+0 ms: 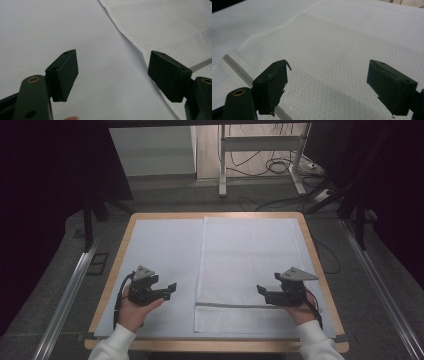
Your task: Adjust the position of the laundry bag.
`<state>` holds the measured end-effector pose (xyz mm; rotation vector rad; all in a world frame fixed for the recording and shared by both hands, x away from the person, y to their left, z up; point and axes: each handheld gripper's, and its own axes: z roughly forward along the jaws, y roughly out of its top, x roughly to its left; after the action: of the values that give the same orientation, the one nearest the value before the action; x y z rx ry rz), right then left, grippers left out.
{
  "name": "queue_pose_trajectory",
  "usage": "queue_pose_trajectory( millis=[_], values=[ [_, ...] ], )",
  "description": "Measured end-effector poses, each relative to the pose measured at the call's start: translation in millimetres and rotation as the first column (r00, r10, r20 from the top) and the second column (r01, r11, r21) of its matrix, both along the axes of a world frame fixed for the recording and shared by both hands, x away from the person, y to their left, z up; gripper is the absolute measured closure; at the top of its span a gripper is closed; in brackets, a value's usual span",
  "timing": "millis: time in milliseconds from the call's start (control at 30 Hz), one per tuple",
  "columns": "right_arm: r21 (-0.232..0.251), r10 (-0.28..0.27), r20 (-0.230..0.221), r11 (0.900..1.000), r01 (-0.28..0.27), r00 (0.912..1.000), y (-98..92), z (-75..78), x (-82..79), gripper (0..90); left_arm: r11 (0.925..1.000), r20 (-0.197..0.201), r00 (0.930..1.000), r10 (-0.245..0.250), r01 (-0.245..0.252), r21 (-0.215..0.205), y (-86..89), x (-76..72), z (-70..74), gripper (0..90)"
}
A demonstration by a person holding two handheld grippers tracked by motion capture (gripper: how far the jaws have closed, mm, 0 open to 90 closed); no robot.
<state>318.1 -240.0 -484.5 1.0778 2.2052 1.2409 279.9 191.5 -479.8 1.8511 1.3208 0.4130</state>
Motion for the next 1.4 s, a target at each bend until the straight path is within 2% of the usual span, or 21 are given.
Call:
queue_pose_trajectory(
  millis=[67,133,200,300,400,533,600,667,767,1067,1167,1267,1400],
  values=[
    [0.004,0.007,0.005,1.000,-0.007,1.0000,1.7,0.4,0.3,16.4,1.0000,-0.008,1.0000,0.006,-0.006,0.001,0.0,1.4,0.7,24.2],
    [-0.010,0.014,0.006,1.000,-0.014,0.9999,4.4,2.3,-2.7,16.9,0.9998,-0.034,0.9993,0.019,-0.020,-0.009,-0.4,4.6,1.7,24.1],
    [-0.002,0.010,0.009,1.000,-0.010,0.9999,2.5,3.0,-4.3,17.3,0.9995,-0.056,0.9980,0.027,-0.028,-0.014,-3.5,8.2,4.7,23.9],
    [0.013,0.009,0.006,1.000,-0.009,0.9999,0.6,4.1,-4.9,17.4,0.9995,-0.049,0.9983,0.031,-0.031,0.000,-5.8,8.9,11.3,23.2],
    [0.013,0.013,-0.004,1.000,-0.013,0.9999,0.2,3.9,-3.4,17.7,0.9992,-0.041,0.9988,0.024,-0.026,-0.031,-7.6,10.2,24.3,23.3],
    [0.013,0.003,-0.014,1.000,-0.003,0.9999,-0.7,3.7,-1.5,18.3,0.9995,-0.044,0.9990,0.000,-0.001,-0.031,-14.8,12.6,26.8,23.4],
    [0.012,-0.003,-0.019,1.000,0.003,0.9998,-0.8,3.6,-0.8,18.4,0.9993,-0.054,0.9981,-0.030,0.029,-0.022,-23.1,14.6,24.0,23.5],
    [0.008,-0.005,-0.020,1.000,0.005,0.9998,-0.6,3.5,-0.9,18.4,0.9992,-0.061,0.9975,-0.036,0.035,-0.020,-25.7,15.1,21.9,23.8],
    [0.002,-0.009,-0.016,1.000,0.009,0.9998,-1.0,3.5,-2.1,18.5,0.9982,-0.092,0.9940,-0.059,0.058,-0.013,-34.5,17.6,13.0,24.1],
    [-0.001,-0.026,-0.012,1.000,0.026,0.9996,-0.8,5.2,-1.8,18.6,0.9969,-0.124,0.9891,-0.079,0.078,-0.013,-49.0,23.8,2.3,25.2],
    [-0.004,-0.029,-0.011,1.000,0.029,0.9995,-1.8,5.0,-1.0,18.5,0.9956,-0.152,0.9840,-0.093,0.092,-0.012,-55.4,25.4,-4.5,26.5],
    [-0.005,-0.030,-0.011,1.000,0.030,0.9995,-2.4,4.6,-0.9,18.6,0.9948,-0.161,0.9817,-0.102,0.101,-0.014,-58.8,25.4,-6.8,26.9],
    [-0.028,-0.038,-0.007,0.999,0.037,0.9993,-2.7,3.4,-0.3,18.8,0.9942,-0.170,0.9795,-0.107,0.106,-0.017,-63.9,26.9,-8.8,26.8]
  ],
)
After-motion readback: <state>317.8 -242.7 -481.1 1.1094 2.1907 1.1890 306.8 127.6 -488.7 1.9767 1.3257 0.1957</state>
